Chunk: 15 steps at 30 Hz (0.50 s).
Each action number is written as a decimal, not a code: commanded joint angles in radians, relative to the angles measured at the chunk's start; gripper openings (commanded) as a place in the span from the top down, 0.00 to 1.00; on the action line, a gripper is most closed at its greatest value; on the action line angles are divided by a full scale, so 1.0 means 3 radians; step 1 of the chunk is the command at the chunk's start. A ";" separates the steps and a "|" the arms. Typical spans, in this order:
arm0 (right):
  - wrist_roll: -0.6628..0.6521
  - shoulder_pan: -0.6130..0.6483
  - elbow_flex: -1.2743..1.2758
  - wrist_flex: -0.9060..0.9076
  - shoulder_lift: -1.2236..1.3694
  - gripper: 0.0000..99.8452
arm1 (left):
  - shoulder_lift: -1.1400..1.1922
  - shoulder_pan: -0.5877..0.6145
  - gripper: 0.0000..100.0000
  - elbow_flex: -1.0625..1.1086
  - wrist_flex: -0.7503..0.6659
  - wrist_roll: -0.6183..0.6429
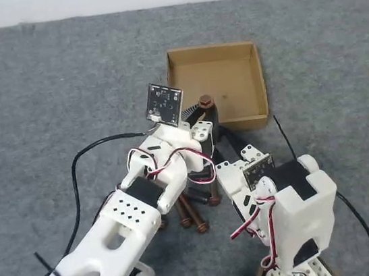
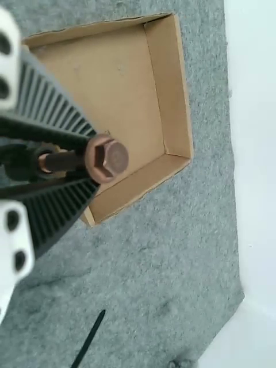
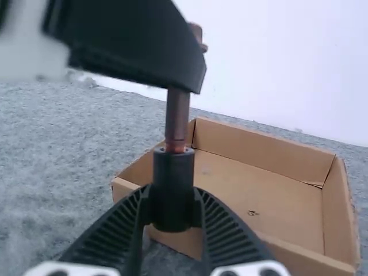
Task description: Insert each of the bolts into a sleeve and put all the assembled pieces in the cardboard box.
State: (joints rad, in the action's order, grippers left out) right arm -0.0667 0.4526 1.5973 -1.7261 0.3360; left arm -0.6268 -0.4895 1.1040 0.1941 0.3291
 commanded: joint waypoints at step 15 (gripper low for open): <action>-0.0066 -0.0125 0.0077 -0.0084 -0.0130 0.99 | 0.0624 0.0015 0.99 0.0110 -0.0598 -0.0010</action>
State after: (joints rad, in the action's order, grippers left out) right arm -0.0667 0.4404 1.5973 -1.7261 0.3376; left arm -0.4411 -0.4925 1.1224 0.0315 0.3291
